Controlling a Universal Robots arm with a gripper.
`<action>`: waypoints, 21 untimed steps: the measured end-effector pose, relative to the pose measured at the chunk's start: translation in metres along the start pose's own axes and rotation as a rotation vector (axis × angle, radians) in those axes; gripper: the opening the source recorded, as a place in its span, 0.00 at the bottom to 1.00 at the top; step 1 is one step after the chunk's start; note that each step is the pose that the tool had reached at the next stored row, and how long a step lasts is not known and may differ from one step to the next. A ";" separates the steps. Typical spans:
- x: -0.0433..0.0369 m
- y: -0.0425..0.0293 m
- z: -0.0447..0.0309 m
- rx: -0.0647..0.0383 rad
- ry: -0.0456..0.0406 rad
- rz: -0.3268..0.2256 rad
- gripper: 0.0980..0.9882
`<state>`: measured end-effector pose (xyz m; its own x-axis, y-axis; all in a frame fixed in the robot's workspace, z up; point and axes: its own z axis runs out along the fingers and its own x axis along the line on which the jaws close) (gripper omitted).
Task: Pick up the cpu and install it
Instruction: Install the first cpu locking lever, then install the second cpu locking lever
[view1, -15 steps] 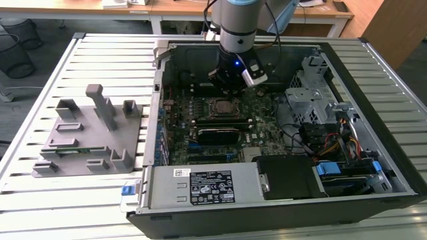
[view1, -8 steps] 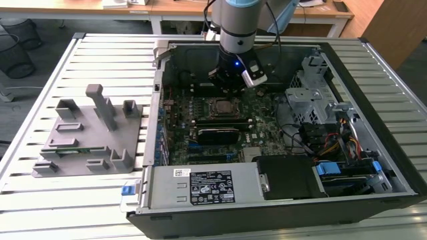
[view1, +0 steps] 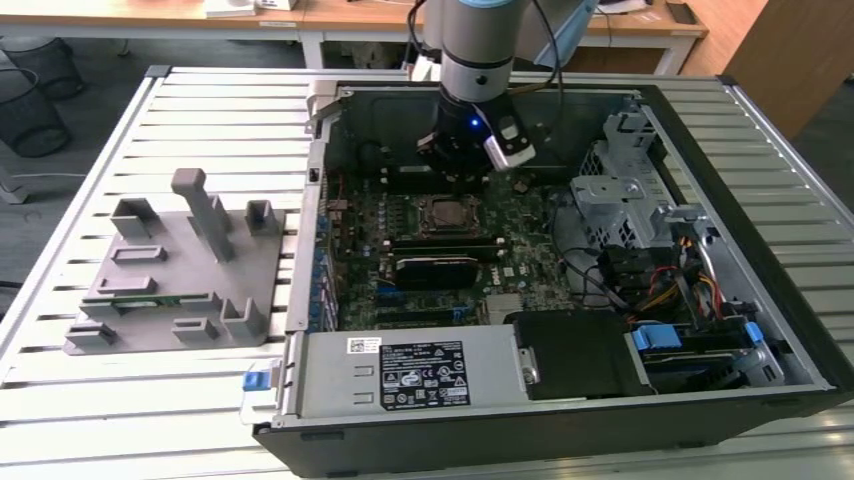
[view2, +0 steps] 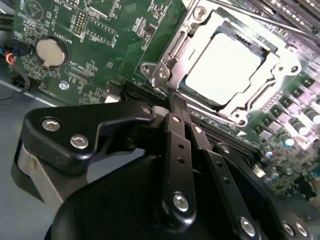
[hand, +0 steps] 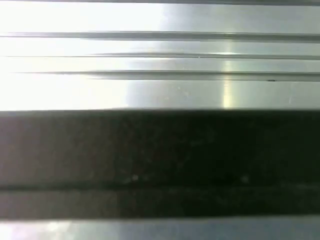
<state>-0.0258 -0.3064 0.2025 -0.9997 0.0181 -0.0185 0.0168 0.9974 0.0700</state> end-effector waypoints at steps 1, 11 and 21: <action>0.0000 0.0001 -0.0018 0.000 0.0000 0.000 0.01; -0.0002 -0.0029 -0.0046 0.000 0.0000 0.000 0.01; -0.0002 -0.0058 -0.0047 0.000 0.0000 0.000 0.01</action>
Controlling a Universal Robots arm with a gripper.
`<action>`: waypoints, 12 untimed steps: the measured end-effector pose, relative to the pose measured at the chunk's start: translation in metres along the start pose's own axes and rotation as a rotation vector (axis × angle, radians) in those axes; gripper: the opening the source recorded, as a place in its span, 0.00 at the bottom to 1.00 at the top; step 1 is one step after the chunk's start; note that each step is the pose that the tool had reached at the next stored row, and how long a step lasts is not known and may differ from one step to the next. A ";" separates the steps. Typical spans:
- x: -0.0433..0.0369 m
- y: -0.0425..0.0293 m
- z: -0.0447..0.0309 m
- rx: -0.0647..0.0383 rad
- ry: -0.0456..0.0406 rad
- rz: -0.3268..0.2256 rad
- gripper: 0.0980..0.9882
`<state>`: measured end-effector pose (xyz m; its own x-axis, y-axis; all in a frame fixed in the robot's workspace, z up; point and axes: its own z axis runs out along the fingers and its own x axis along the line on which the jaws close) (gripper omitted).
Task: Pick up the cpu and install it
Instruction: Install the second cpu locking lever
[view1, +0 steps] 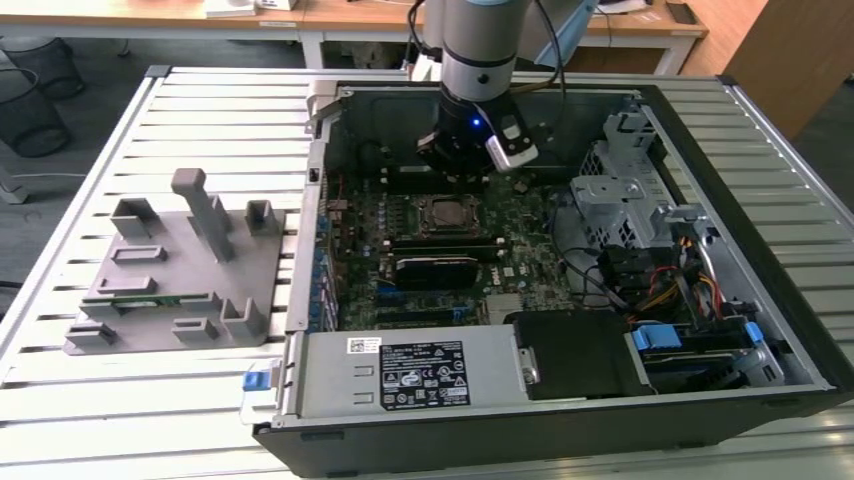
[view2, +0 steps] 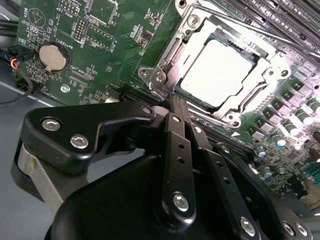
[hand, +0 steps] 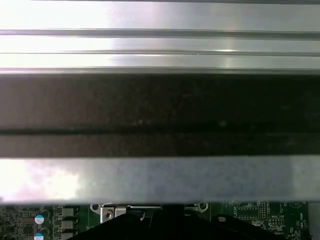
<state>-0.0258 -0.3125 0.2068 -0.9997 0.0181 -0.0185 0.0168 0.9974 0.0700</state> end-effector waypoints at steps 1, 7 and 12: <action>0.0000 -0.0002 0.0000 0.000 0.0000 0.000 0.01; 0.0000 -0.0022 -0.0001 0.000 0.0001 0.000 0.01; -0.0001 -0.0039 -0.0002 0.000 0.0001 0.000 0.01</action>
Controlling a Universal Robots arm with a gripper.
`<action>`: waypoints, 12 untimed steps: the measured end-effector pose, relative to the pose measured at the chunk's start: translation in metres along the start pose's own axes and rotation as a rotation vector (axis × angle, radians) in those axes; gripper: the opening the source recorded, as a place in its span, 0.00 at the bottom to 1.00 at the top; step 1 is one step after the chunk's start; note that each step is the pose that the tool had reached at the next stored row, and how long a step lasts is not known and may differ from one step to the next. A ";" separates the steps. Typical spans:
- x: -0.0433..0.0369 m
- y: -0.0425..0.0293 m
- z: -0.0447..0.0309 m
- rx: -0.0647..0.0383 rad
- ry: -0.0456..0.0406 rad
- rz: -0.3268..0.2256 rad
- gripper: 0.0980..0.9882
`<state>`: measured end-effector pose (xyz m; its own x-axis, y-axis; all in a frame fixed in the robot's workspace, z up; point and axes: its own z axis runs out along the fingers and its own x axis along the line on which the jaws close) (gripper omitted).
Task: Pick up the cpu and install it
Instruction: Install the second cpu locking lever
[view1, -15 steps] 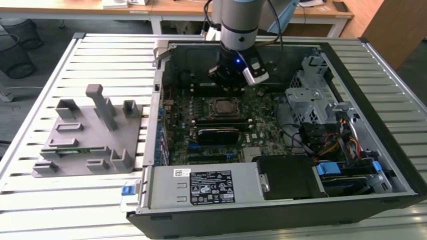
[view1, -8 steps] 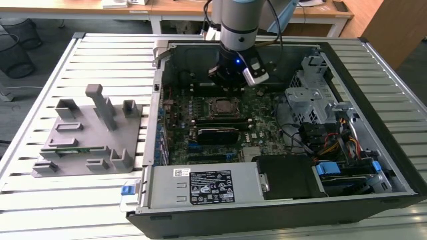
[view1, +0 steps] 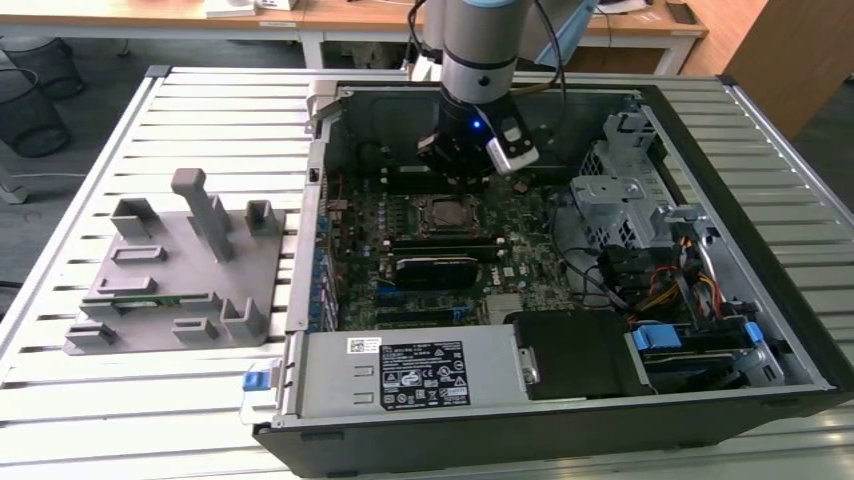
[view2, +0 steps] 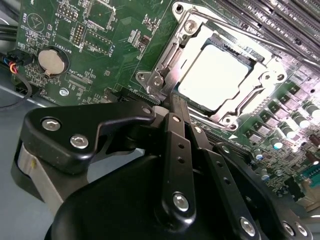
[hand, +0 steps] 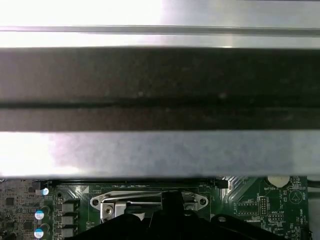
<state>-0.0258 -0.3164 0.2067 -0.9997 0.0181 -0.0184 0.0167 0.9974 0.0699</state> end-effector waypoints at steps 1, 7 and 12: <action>0.0000 -0.0003 0.0000 0.000 0.0000 0.000 0.01; -0.0003 -0.0021 -0.0001 0.000 0.0000 0.000 0.01; -0.0005 -0.0041 -0.0003 0.000 0.0000 0.000 0.01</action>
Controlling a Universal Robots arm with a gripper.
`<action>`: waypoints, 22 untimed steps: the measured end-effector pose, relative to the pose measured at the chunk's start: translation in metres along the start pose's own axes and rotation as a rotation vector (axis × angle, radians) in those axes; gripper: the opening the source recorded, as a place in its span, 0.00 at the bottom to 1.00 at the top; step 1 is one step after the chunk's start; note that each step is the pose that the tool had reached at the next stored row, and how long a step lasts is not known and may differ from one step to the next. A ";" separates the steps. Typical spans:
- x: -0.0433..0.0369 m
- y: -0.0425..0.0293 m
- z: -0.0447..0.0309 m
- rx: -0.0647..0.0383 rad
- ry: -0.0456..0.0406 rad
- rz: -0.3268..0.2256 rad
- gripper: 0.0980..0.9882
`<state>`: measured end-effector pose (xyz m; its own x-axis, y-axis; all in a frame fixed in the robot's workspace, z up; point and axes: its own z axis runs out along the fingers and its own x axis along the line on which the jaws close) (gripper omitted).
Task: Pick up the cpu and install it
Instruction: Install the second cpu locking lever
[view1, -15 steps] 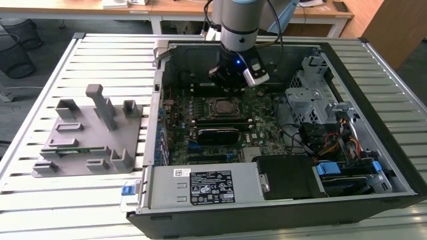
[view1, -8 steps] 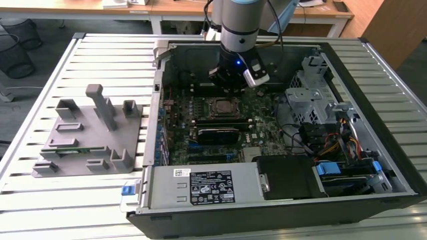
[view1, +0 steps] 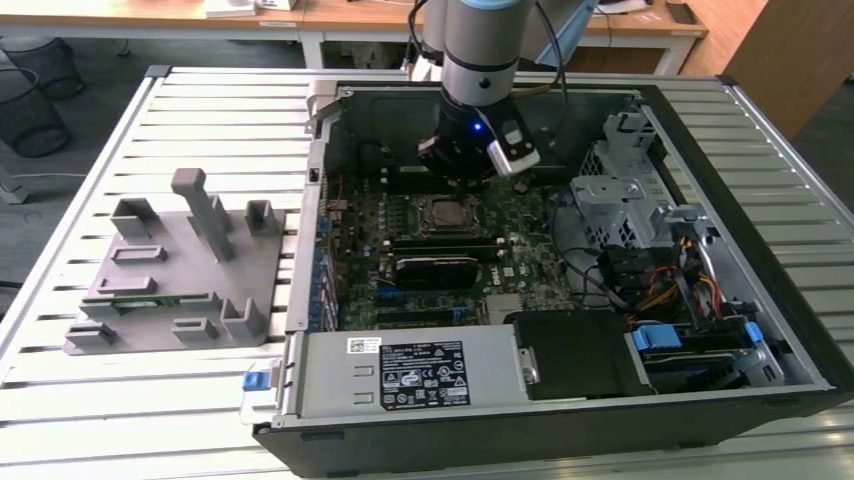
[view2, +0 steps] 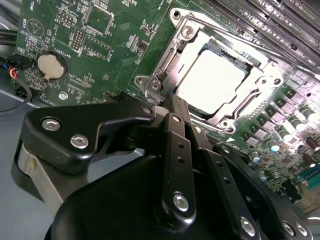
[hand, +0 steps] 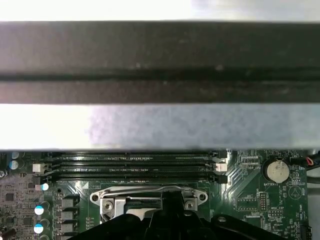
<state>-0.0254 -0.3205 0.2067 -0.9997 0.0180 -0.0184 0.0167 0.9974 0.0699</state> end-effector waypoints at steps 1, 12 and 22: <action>0.0000 -0.0004 0.0000 0.000 -0.0001 0.000 0.01; -0.0002 -0.0041 -0.0003 0.000 -0.0001 0.000 0.01; -0.0007 -0.0032 -0.0140 0.000 0.0021 0.000 0.01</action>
<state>-0.0251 -0.3247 0.2205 -0.9997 0.0181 -0.0163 0.0169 0.9974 0.0700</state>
